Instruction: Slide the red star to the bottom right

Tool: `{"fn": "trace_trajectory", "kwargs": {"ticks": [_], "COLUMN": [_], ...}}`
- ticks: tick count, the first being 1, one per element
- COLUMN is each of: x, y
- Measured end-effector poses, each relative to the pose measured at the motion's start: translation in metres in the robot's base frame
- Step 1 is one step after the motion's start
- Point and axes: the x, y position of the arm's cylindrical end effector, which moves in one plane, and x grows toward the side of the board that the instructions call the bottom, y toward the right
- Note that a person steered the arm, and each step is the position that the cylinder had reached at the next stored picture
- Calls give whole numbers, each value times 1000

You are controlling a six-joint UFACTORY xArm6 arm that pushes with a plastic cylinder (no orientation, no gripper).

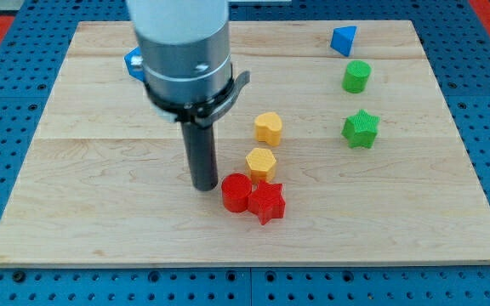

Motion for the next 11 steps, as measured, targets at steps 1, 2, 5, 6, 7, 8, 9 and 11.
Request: {"fn": "trace_trajectory", "kwargs": {"ticks": [1,2,5,6,7,8,9,11], "x": [28,44,30,28,12,0,0,7], "y": [1,29,107,124,122,124,150,190]}}
